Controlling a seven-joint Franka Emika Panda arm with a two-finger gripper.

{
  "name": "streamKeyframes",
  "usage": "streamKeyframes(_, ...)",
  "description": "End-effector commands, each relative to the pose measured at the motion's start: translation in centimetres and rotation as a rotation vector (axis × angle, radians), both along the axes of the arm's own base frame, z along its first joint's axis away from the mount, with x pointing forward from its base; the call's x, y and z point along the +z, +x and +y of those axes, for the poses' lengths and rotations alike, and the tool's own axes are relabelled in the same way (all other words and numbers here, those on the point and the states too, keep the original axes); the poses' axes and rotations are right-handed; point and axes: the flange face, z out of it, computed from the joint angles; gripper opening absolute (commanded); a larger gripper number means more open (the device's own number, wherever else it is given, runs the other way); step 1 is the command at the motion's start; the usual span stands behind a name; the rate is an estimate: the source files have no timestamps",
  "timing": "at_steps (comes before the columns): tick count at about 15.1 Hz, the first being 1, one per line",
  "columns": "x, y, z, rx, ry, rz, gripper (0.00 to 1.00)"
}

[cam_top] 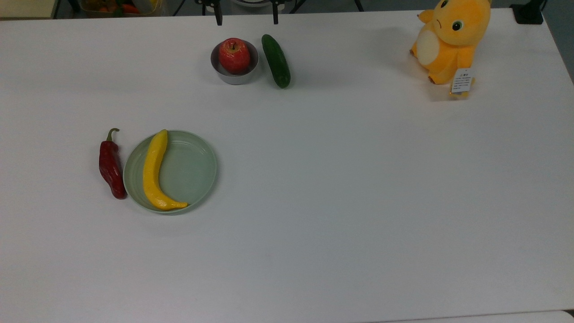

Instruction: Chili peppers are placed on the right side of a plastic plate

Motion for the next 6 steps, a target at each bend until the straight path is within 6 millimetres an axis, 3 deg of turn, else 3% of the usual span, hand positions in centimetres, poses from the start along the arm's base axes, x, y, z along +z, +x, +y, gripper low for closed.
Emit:
streamKeyframes(1, 0.05, -0.07, -0.58, 0.008, 0.004, -0.014, 1.0)
streamKeyframes(6, 0.16, -0.22, -0.59, 0.006, 0.004, -0.011, 1.0)
